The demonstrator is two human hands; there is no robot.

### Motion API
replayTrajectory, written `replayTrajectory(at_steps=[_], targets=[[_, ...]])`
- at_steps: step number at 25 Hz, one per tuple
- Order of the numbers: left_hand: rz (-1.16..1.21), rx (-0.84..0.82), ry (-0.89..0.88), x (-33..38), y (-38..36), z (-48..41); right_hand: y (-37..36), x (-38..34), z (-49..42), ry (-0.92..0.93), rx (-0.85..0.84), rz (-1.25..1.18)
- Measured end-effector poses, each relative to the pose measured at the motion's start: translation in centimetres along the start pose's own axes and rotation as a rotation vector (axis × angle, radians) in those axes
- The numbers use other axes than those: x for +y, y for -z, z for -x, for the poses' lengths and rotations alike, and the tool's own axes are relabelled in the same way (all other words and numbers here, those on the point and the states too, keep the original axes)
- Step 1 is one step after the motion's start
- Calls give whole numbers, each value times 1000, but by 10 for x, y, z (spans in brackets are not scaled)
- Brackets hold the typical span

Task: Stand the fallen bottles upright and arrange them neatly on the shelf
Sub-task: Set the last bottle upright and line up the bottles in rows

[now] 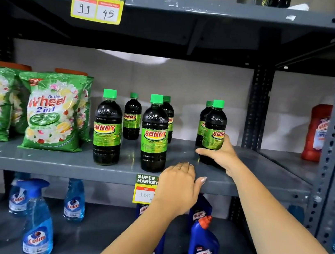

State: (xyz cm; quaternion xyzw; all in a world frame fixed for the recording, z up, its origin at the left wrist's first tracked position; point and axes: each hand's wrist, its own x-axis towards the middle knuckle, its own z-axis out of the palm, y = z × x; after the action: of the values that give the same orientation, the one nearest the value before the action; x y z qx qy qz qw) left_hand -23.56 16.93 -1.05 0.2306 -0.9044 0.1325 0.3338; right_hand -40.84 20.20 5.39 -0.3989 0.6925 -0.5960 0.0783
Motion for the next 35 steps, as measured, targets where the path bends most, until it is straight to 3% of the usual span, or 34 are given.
replayTrajectory(at_steps=[6, 23, 35], targets=[[-5, 10, 1, 0, -1, -1, 8, -3, 5, -34, -11, -96], [22, -83, 16, 2, 7, 1, 11, -4, 20, 1, 31, 244], [-11, 19, -49, -1, 3, -2, 34, -9, 82, 82, 81, 317]])
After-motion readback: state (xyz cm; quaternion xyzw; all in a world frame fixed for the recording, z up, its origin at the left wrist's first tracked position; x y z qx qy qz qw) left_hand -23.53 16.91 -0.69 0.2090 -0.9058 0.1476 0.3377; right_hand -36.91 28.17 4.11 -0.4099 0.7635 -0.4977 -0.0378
